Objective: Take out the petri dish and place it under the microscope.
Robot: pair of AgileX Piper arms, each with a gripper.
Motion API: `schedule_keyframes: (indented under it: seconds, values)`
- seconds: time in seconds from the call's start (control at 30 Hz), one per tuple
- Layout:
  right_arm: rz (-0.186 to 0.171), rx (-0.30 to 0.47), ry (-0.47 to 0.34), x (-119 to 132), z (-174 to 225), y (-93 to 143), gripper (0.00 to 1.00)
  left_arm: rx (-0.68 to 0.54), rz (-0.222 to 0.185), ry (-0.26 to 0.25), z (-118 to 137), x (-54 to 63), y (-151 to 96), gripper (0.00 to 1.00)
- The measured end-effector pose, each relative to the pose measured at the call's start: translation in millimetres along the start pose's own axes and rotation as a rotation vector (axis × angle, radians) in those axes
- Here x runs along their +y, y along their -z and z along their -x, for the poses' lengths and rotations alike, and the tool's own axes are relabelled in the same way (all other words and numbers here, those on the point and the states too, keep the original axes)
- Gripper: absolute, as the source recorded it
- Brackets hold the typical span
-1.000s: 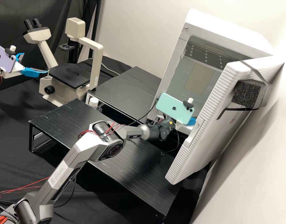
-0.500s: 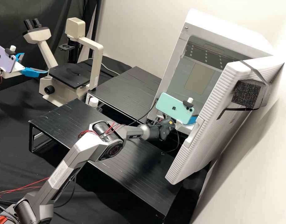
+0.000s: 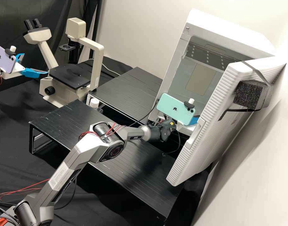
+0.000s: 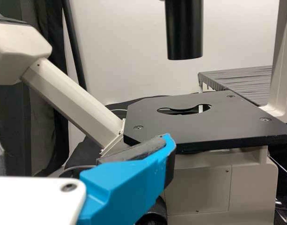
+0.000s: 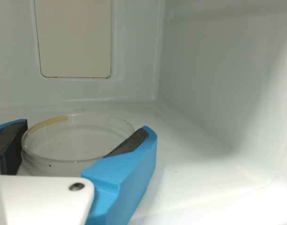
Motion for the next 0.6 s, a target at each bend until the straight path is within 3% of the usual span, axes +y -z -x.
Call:
schedule_keyframes:
  seconds: [0.23, 0.43, 0.6]
  values:
    - [-0.006, 0.019, 0.008, -4.1, 2.7, -3.1, 0.0, 0.0, 0.0, 0.0, 0.0, 0.0, 0.0, 1.0]
    - [-0.011, 0.05, -0.016, 8.8, 18.4, -3.9, 0.0, 0.0, 0.0, 0.0, 0.0, 0.0, 0.0, 1.0]
    - [-0.017, 0.032, -0.035, 21.8, 35.7, -8.0, 0.0, 0.0, 0.0, 0.0, 0.0, 0.0, 0.0, 1.0]
